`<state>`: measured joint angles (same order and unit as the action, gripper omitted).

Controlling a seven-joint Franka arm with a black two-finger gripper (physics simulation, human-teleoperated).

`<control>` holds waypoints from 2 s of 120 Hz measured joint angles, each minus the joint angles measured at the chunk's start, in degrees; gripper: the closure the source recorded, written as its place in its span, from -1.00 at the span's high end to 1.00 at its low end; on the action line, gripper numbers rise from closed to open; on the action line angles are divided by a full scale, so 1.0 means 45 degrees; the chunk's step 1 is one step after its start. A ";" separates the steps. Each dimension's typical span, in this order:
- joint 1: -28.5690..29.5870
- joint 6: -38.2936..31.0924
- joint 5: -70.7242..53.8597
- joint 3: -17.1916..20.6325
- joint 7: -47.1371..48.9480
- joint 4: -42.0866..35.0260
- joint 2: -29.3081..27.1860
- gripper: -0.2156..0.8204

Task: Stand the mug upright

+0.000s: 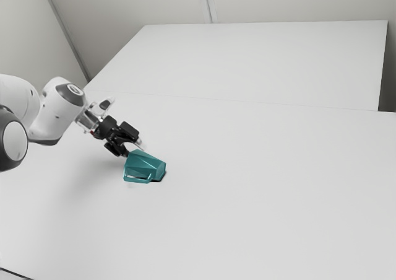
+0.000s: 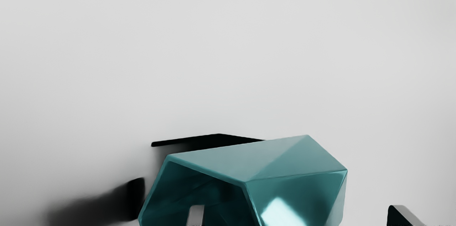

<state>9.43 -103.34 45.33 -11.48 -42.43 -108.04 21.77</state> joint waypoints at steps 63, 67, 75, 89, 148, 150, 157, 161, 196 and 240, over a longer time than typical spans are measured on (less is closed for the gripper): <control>-0.0034 -0.0026 0.0784 0.0299 -0.0632 -0.0120 -0.0098 -0.73; -0.0072 -0.0028 0.0829 0.0311 -0.0650 -0.0128 -0.0147 -0.76; -0.0143 -0.0023 0.0886 0.0320 -0.0676 -0.0147 -0.0301 -0.83; -0.0236 -0.0010 0.0877 0.0306 -0.0684 -0.0155 -0.0509 -0.85; -0.2812 -0.1071 -0.2009 0.0272 -0.0021 -0.0153 -0.1850 -0.88; -0.2912 -0.1180 -0.2213 0.0271 0.0022 -0.0196 -0.1913 -0.88; -0.3198 -0.1540 -0.2965 0.0278 0.0171 -0.0313 -0.2107 -0.88; -0.3422 -0.1726 -0.3434 0.0279 0.0272 -0.0463 -0.2253 -0.88; -0.5185 -0.3754 -0.7106 0.0218 0.1427 -0.2795 -0.3587 -0.88; -0.7125 -0.5361 -1.0928 0.0188 0.3990 -0.4795 -0.5086 -0.88</control>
<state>-22.63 -127.46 -3.85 -10.64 -24.47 -129.61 -1.12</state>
